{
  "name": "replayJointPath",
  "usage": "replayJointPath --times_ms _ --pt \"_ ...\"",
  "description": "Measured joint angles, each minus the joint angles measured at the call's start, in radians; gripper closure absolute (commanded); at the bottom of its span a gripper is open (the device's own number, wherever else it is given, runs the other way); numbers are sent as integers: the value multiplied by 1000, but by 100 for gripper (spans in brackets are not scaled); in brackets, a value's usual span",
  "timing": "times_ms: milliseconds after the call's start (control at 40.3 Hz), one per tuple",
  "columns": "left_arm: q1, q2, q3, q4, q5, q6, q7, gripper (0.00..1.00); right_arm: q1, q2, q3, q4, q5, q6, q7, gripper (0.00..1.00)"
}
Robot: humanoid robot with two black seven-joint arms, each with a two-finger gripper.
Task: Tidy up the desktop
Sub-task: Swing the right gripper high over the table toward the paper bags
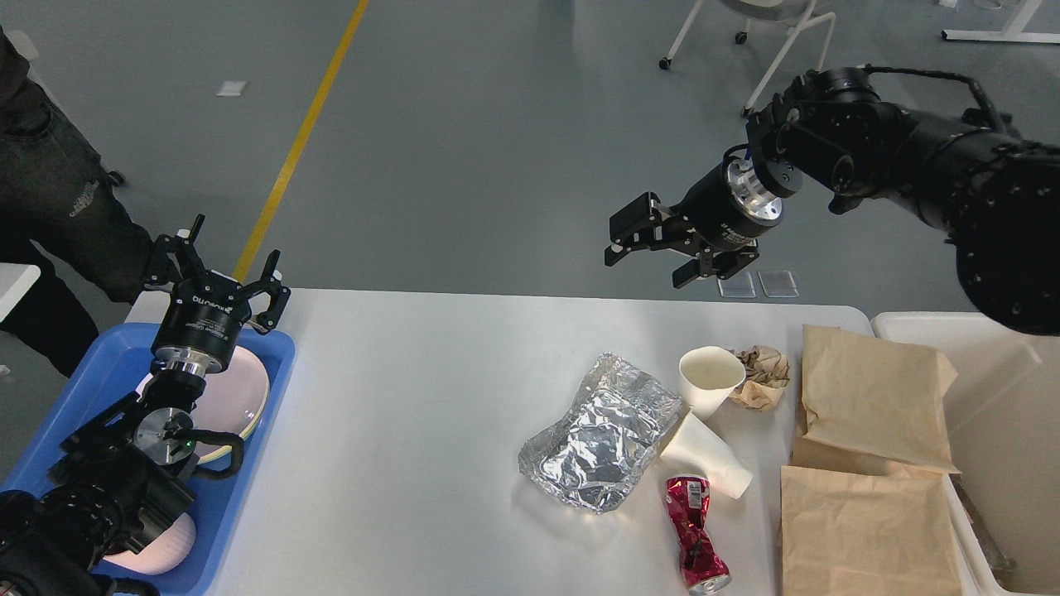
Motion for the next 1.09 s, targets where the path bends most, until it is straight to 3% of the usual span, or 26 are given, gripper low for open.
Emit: replayJointPath --times_ms 397,720,969,1093 --pt "0 0 0 0 0 0 -1 4 27 -104 111 7 -1 0 0 0" --pt "0 0 0 0 0 0 -1 4 63 -107 56 139 -1 0 0 0" --pt "0 0 0 0 0 0 -1 4 91 -109 34 154 -1 0 0 0" --pt "0 0 0 0 0 0 -1 4 93 -166 -2 146 -7 0 0 0"
